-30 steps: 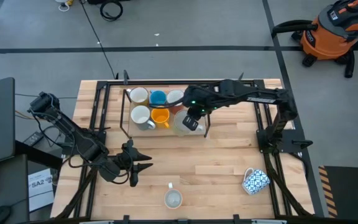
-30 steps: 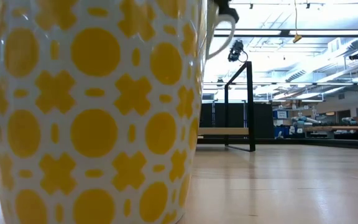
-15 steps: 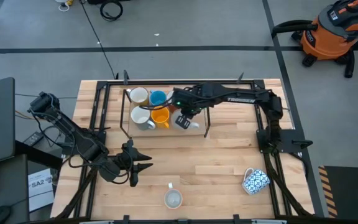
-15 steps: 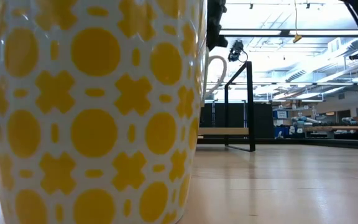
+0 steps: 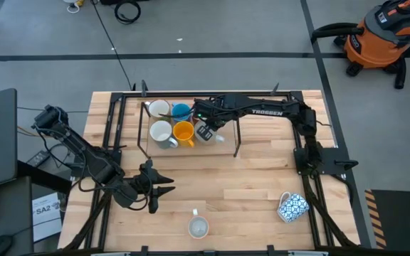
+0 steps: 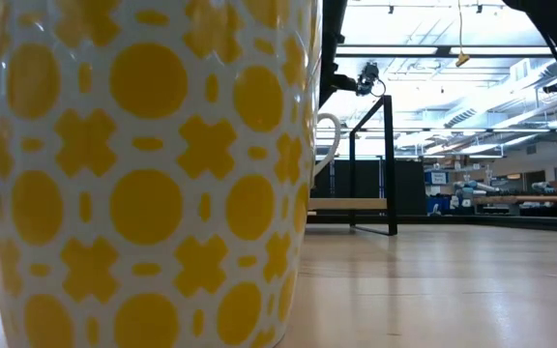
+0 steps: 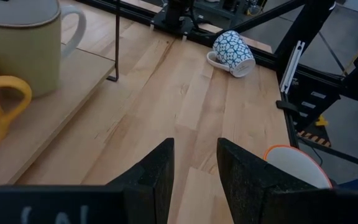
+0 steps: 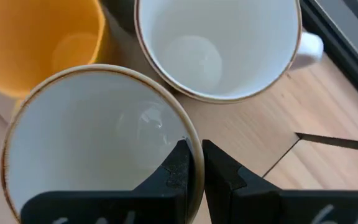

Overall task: Place coffee mugs
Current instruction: Put the light green mug on the shelf

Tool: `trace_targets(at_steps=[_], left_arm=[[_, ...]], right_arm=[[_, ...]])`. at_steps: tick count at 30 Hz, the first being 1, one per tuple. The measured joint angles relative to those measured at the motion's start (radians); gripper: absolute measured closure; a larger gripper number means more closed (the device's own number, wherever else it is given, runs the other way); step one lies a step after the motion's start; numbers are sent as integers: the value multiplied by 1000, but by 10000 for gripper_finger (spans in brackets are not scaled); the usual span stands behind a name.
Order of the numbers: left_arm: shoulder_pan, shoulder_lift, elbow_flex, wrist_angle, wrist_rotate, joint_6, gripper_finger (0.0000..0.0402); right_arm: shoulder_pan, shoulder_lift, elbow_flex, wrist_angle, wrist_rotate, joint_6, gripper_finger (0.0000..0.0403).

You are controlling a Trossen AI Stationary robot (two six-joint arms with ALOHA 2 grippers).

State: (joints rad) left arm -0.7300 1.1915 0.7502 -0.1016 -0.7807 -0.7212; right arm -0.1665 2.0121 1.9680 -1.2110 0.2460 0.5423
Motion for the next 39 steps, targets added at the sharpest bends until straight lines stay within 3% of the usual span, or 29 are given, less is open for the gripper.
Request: trace_targets(at_steps=[17,27,39], left_arm=[[-3,0,0,0,0,1,274],[-3,0,0,0,0,2,274],[-2,0,0,0,9,4,274]], right_arm=[[7,0,0,-4,-8,243,371],[26,-3,-32,11,48,276,370],[25,-8,-102,92,30,289,369]])
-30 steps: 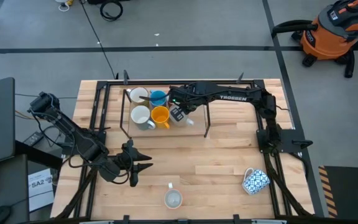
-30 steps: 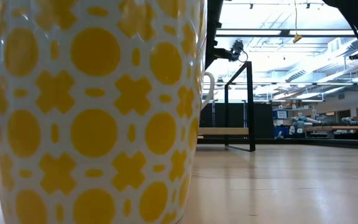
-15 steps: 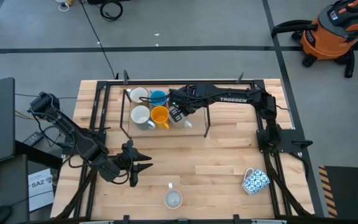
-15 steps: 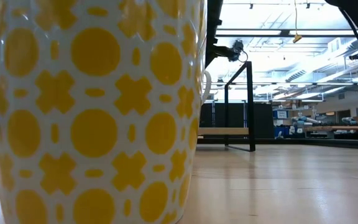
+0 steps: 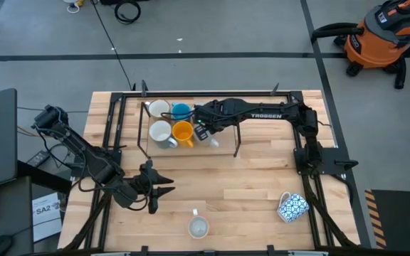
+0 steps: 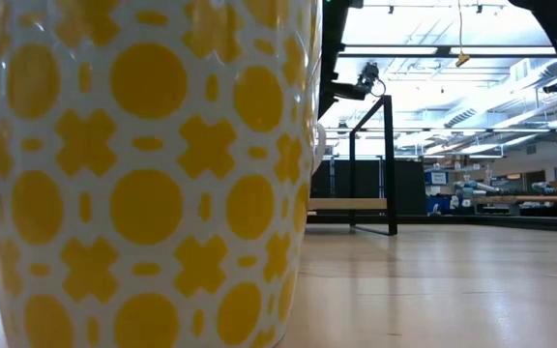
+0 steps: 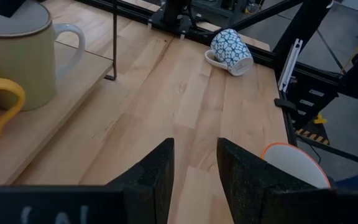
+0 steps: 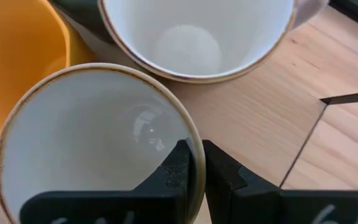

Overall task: Place coffee mugs
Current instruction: Put the light green mug on the shelf

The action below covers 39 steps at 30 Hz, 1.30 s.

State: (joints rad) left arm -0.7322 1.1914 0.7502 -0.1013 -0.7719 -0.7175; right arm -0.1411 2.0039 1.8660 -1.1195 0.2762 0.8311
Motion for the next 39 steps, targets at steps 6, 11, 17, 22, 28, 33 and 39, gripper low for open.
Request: trace_targets(at_steps=[6,11,17,22,28,33,39], left_arm=[[0,0,0,0,17,7,274],[0,0,0,0,17,7,274],[0,0,0,0,17,7,274],[0,0,0,0,17,7,274],[0,0,0,0,17,7,274],[0,0,0,0,17,7,274],[0,0,0,0,17,7,274]], right_arm=[[-4,5,-2,3,-11,4,350],[-3,6,-2,1,-11,-19,339],[-3,6,-2,4,-11,-22,333],[-3,6,-2,14,-11,-40,318],[-3,6,-2,41,-11,-41,291],[-3,6,-2,42,-11,-46,283],[-3,6,-2,45,5,-71,283]])
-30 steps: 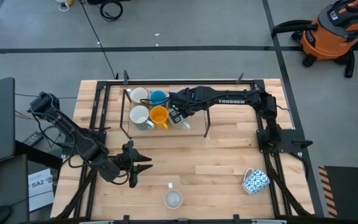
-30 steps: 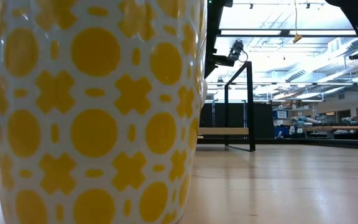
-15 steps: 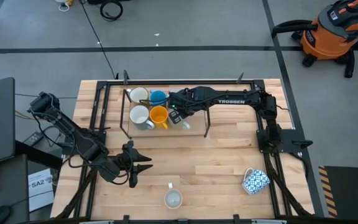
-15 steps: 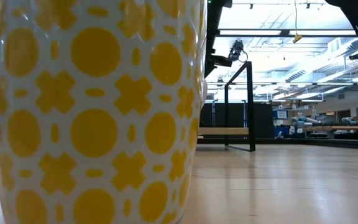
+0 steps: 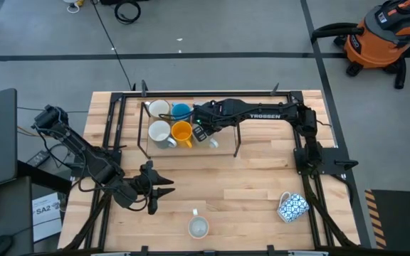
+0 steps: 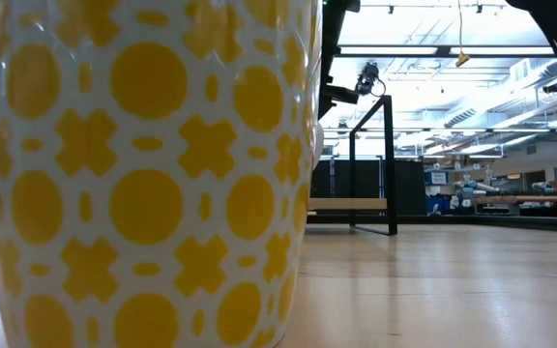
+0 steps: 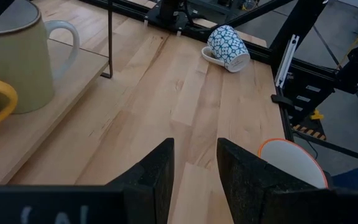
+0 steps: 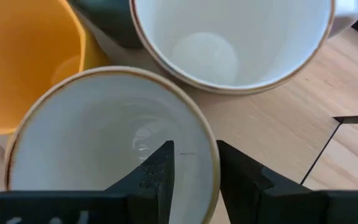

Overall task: Place coffee mugs
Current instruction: Put the light green mug on the shelf, then put the yellow patterned mug on the shelf

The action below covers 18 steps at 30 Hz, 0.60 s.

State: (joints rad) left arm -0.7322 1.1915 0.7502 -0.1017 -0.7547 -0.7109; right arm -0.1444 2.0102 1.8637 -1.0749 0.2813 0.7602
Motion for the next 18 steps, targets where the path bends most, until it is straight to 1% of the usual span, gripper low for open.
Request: trace_targets(at_steps=[4,10,18], left_arm=[[0,0,0,0,0,0,274],[0,0,0,0,0,-1,274],[0,0,0,0,0,-2,274]], right_arm=[[0,-5,0,0,14,-4,283],[1,-50,0,-1,14,-25,284],[33,-168,0,-16,9,-125,284]])
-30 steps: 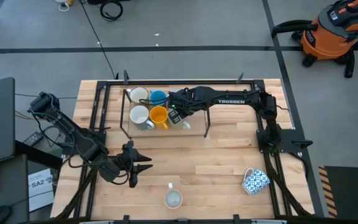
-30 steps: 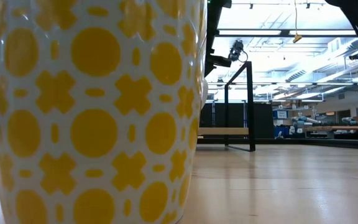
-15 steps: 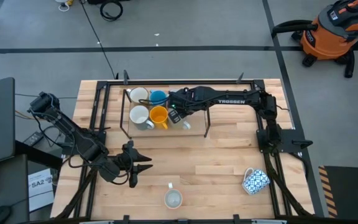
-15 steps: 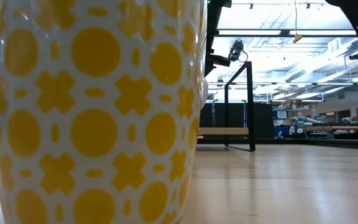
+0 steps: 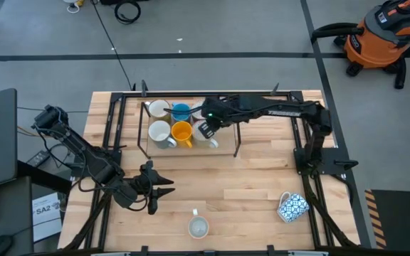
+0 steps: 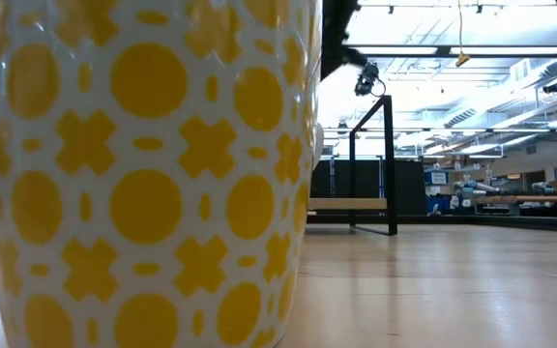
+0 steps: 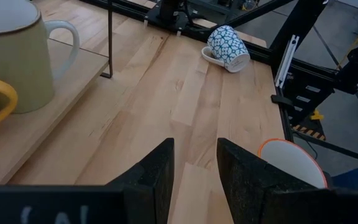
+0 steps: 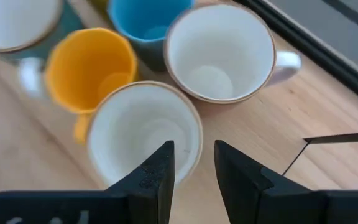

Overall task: Place coffee mugs
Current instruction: Put the yellow patterned mug on the shelf

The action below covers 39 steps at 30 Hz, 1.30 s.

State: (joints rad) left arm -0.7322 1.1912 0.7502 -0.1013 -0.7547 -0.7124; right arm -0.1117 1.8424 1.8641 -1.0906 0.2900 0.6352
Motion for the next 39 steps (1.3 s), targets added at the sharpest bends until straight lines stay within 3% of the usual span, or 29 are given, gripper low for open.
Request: trace_targets(at_steps=[8,17,32,39], left_arm=[[0,0,0,23,0,0,274],[38,0,0,165,0,-8,274],[130,44,4,598,47,230,274],[140,196,218,528,98,361,274]], right_arm=[[106,-130,0,-58,-2,-96,284],[288,-213,0,-131,1,-202,284],[589,-312,0,-378,71,-220,284],[720,-387,-56,-359,183,-186,285]])
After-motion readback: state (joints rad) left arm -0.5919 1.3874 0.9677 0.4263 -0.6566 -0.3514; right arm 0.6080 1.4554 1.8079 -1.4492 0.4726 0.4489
